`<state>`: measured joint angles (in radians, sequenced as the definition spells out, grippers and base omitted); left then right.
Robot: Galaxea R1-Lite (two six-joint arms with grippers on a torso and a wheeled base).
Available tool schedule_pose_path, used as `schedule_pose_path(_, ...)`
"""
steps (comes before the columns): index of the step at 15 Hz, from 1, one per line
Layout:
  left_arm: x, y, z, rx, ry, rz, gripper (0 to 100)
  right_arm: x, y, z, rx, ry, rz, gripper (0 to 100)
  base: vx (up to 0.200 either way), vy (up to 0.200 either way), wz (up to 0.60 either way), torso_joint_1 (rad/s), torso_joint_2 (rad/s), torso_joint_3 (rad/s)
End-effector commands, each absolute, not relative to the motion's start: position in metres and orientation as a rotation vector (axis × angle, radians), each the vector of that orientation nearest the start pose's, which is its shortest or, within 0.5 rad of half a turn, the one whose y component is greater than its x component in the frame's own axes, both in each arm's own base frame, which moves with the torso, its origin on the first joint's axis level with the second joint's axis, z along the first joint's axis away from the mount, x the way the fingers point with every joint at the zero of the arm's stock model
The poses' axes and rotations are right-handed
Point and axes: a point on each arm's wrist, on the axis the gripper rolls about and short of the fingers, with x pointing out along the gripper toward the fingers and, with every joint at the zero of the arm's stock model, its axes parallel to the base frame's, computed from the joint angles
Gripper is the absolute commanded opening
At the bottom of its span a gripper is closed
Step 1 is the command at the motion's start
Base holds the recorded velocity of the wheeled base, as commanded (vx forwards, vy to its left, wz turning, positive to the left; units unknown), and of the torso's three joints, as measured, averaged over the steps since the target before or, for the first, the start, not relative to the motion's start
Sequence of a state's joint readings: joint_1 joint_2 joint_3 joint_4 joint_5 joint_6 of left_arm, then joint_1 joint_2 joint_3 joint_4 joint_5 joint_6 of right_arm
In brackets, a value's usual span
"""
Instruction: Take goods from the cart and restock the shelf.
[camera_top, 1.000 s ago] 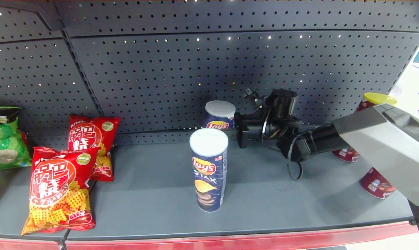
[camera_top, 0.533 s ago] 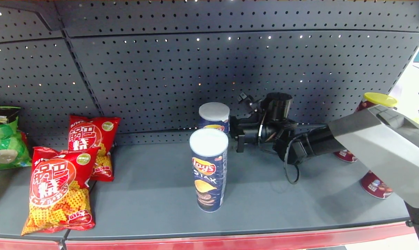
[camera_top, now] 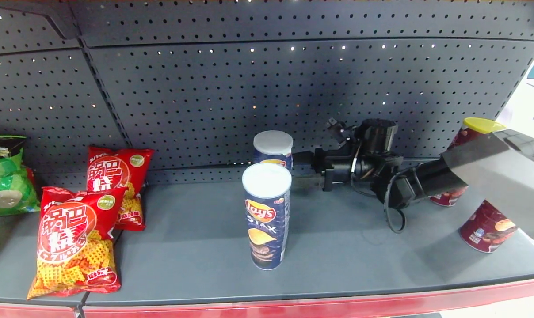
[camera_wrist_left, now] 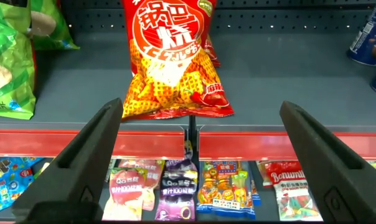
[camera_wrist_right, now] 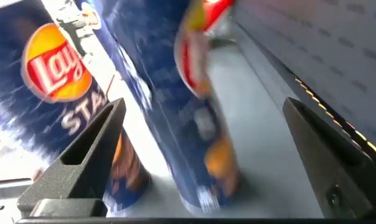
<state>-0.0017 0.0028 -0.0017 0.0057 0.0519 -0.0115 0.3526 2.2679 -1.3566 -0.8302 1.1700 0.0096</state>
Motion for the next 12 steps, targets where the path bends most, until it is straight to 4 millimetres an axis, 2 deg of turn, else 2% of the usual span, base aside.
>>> schedule_pose_path(1,-0.023,0.001,0.075,-0.012,0.007,0.051,100,0.409,0.147,0.142,0.040,0.079,1.467,100,0.000,0.000,0.00,0.000,0.00,0.000)
schedule_pose_path(4,-0.023,0.001,0.075,-0.012,0.007,0.051,100,0.395,0.125,0.148,0.031,0.084,1.431,100,0.000,0.000,0.00,0.000,0.00,0.000)
schedule_pose_path(6,-0.023,0.001,0.075,-0.012,0.007,0.051,100,0.384,0.122,0.148,0.025,0.088,1.433,100,0.000,0.000,0.00,0.000,0.00,0.000)
schedule_pose_path(9,-0.023,0.001,0.075,-0.012,0.007,0.051,100,0.354,0.115,0.147,0.015,0.111,1.437,100,0.000,0.000,0.00,0.000,0.00,0.000)
schedule_pose_path(12,-0.023,0.001,0.075,-0.012,0.007,0.051,100,0.333,0.118,0.153,-0.001,0.102,1.458,100,0.000,0.000,0.00,0.000,0.00,0.000)
